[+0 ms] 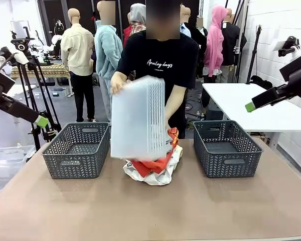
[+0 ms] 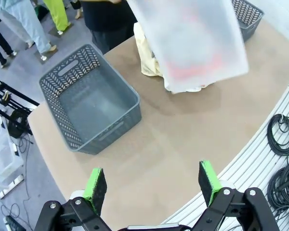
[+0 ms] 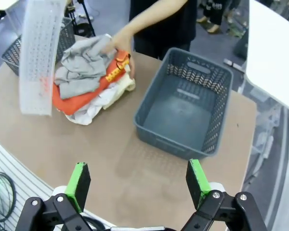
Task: Sort the tops and bottoms.
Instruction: Lift clothes from the center of the table with your left hand.
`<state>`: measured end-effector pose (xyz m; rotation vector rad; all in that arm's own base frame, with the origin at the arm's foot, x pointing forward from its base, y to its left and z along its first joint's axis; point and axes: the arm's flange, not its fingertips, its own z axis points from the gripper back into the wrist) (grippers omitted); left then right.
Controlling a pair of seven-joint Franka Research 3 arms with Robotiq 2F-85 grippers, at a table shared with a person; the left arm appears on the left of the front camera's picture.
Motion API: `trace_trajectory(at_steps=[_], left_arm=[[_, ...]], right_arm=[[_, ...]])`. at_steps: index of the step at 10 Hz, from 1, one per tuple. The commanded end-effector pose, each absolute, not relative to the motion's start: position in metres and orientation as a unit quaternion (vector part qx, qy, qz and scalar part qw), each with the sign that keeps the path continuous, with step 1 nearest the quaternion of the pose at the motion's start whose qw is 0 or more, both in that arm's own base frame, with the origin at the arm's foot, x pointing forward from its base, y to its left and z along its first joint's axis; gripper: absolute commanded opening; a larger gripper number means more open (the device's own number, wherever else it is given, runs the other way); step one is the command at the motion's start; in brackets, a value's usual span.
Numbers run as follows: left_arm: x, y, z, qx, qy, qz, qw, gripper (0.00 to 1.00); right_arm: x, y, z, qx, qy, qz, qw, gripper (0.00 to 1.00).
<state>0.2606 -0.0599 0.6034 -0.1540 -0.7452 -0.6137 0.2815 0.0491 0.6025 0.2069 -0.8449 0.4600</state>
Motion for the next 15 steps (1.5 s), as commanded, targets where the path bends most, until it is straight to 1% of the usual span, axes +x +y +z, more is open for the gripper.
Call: trace_trajectory(at_steps=[1, 15], left_arm=[[0.2552, -0.0606, 0.6078, -0.064, -0.364, -0.292, 0.882, 1.0], [0.2552, -0.0606, 0.6078, -0.064, -0.364, -0.292, 0.882, 1.0]], right_arm=[[0.2799, 0.0508, 0.6026, 0.089, -0.403, 0.214, 0.885, 1.0], [0.2799, 0.0508, 0.6026, 0.089, -0.403, 0.214, 0.885, 1.0]])
